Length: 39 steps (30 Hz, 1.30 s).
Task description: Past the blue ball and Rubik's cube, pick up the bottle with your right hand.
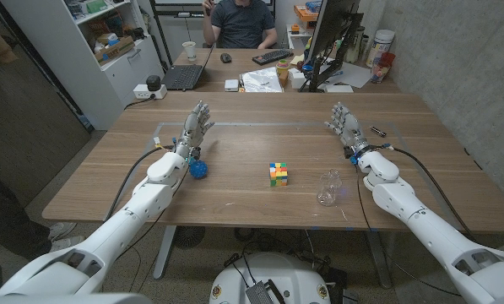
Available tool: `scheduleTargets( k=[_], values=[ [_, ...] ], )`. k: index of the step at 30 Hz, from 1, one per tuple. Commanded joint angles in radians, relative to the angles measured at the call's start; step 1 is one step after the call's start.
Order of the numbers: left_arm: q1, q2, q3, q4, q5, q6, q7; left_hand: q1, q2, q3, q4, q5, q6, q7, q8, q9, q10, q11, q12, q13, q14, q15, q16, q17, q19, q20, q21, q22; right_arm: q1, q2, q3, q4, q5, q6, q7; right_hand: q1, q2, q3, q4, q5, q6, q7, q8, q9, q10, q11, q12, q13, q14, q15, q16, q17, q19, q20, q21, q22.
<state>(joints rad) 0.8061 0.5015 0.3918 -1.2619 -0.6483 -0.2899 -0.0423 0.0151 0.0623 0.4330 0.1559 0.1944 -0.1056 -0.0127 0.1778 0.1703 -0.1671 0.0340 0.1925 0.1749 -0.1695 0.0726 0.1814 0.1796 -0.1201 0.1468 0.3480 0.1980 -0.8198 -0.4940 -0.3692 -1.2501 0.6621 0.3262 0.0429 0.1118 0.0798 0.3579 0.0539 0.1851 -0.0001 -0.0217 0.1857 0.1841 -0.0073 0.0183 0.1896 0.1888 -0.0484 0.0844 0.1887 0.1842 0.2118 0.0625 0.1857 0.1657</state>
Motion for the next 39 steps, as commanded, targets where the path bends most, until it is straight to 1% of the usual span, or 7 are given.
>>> scheduleTargets(
  k=[1,12,16,25,31,37,39],
  values=[
    [-0.028,0.002,0.029,0.022,-0.007,0.002,0.001,0.0,0.011,0.005,0.002,0.003,-0.007,0.002,0.004,0.004,-0.045,0.0,0.005,0.005,-0.051,0.0,0.006,0.002,0.001,0.007,0.005,0.004,0.033,0.014,-0.006,0.082,0.002,0.064,-0.012,0.009,0.0,0.006,-0.003,0.006,0.004,-0.012,0.008,0.003,0.003,0.01,0.008,0.004,0.012,0.015,0.01,0.003,0.01,0.006,0.009,0.005],
    [-0.034,0.01,0.046,0.02,-0.01,-0.006,0.006,0.0,0.012,0.003,0.002,0.004,-0.007,0.0,0.004,0.004,-0.045,0.0,0.005,0.005,-0.05,0.0,0.006,0.002,0.002,0.007,0.005,0.004,0.017,-0.026,-0.002,0.051,-0.037,0.093,-0.077,0.024,-0.011,0.006,-0.019,0.005,0.015,-0.014,0.011,0.003,0.021,0.012,0.014,0.004,0.034,0.027,0.014,0.001,0.027,0.025,0.014,0.006],
    [-0.032,0.012,0.049,0.014,-0.014,-0.005,0.009,0.0,0.012,0.002,0.002,0.004,-0.006,0.0,0.004,0.004,-0.044,0.001,0.005,0.005,-0.051,0.001,0.006,0.002,0.002,0.007,0.005,0.004,0.0,-0.062,0.001,0.012,-0.06,0.092,-0.098,0.028,-0.017,0.005,-0.026,0.004,0.023,-0.016,0.014,0.003,0.024,0.011,0.015,0.004,0.038,0.027,0.015,0.0,0.031,0.027,0.015,0.006],
    [-0.028,0.017,0.056,0.003,-0.017,-0.008,0.01,0.0,0.011,0.001,0.002,0.004,-0.005,0.0,0.005,0.004,-0.044,0.0,0.005,0.005,-0.052,0.001,0.006,0.002,0.002,0.007,0.004,0.004,-0.027,-0.12,0.011,-0.049,-0.102,0.119,-0.118,0.04,-0.038,-0.001,-0.043,0.003,0.031,-0.016,0.015,0.003,0.034,0.01,0.016,0.004,0.046,0.031,0.015,0.0,0.04,0.042,0.016,0.006],
    [-0.028,0.019,0.063,0.0,-0.018,-0.011,0.002,0.0,0.011,-0.001,0.002,0.004,-0.006,-0.001,0.004,0.004,-0.044,0.0,0.005,0.005,-0.051,0.001,0.006,0.002,0.002,0.006,0.003,0.004,-0.053,-0.164,0.023,-0.11,-0.134,0.122,-0.144,0.046,-0.048,-0.003,-0.052,0.003,0.033,-0.017,0.016,0.003,0.036,0.009,0.016,0.004,0.047,0.032,0.014,0.0,0.044,0.045,0.016,0.006],
    [-0.021,0.023,0.064,-0.012,-0.017,-0.014,0.006,0.0,0.011,-0.002,0.002,0.004,-0.006,-0.001,0.004,0.004,-0.045,0.001,0.004,0.005,-0.052,0.001,0.006,0.002,0.002,0.007,0.003,0.004,-0.076,-0.195,0.038,-0.149,-0.166,0.165,-0.15,0.052,-0.055,-0.004,-0.058,0.003,0.035,-0.02,0.016,0.003,0.037,0.009,0.016,0.004,0.05,0.029,0.015,0.0,0.046,0.047,0.016,0.006],
    [-0.02,0.027,0.065,-0.016,-0.015,-0.016,0.007,0.0,0.011,-0.002,0.002,0.004,-0.006,-0.001,0.004,0.004,-0.044,0.001,0.005,0.005,-0.051,0.002,0.006,0.002,0.002,0.007,0.003,0.004,-0.092,-0.212,0.049,-0.179,-0.186,0.162,-0.174,0.054,-0.057,-0.005,-0.061,0.003,0.036,-0.021,0.016,0.003,0.039,0.008,0.016,0.004,0.052,0.029,0.015,0.0,0.047,0.048,0.016,0.006]
  ],
)
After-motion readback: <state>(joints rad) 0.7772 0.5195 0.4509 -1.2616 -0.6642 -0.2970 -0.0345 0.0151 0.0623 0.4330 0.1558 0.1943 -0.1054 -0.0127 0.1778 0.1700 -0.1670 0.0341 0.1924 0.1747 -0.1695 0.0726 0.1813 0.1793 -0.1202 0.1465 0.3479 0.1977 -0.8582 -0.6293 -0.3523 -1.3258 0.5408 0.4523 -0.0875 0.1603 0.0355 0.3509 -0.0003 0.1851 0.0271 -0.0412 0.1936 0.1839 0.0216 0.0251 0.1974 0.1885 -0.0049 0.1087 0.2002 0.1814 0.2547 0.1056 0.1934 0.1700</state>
